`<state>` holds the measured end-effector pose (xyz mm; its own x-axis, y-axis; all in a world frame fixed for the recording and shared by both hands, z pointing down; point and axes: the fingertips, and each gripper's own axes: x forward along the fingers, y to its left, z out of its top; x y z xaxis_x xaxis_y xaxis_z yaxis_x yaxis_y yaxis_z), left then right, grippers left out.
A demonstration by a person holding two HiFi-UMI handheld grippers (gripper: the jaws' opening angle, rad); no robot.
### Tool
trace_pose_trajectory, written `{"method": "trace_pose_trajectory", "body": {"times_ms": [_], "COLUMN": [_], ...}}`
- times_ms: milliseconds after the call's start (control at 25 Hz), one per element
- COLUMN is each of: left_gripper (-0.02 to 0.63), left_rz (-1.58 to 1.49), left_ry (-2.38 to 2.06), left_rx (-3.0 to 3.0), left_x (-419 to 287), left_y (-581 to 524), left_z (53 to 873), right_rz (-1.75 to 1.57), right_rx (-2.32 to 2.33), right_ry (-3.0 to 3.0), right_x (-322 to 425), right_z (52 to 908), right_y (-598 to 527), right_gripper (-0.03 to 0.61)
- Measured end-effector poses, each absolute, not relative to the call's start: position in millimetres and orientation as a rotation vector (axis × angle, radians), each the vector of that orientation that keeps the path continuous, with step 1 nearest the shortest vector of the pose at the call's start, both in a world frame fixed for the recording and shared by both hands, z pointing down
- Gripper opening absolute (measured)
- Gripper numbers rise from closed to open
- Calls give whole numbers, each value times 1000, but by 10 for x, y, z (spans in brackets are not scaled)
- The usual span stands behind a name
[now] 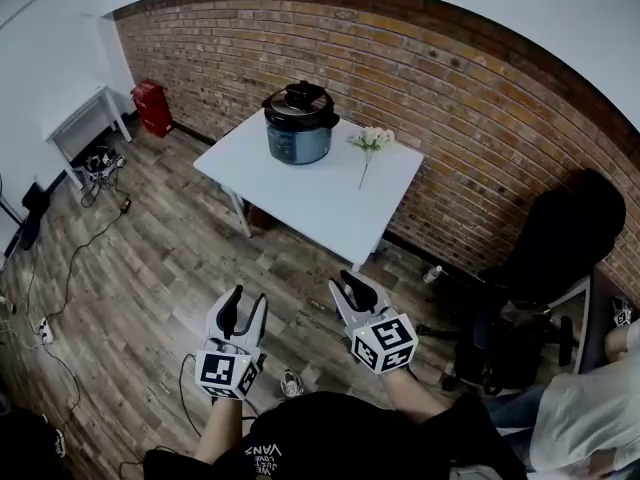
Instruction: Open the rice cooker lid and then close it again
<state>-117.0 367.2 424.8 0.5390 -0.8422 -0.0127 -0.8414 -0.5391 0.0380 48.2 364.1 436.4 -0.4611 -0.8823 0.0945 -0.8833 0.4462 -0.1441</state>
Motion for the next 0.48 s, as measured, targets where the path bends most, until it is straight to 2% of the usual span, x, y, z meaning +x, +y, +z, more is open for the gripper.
{"method": "trace_pose_trajectory", "body": {"times_ms": [80,160,280,480], "left_gripper": [187,230,288,296], "left_rz": [-46,-41,-32,2], "left_ry": [-1444,-1398,-1342,-1324], "left_rx": [2740,2751,2757,2774], "left_x": [-1200,-1246,-1375,-1657], "left_y": [3570,3474,3330,3101], "left_z": [4263,4273,4290,4298], "right_rz": [296,311,327,350], "right_rx": [1652,1684,1725,1768], "right_ry": [-2672,-2674,-2656,-2638], "right_x": [431,393,310,133], "right_z": [4353,4334,4337,4364], "right_y": [3528,3420,3281,3098], "right_gripper": [211,278,310,314]}}
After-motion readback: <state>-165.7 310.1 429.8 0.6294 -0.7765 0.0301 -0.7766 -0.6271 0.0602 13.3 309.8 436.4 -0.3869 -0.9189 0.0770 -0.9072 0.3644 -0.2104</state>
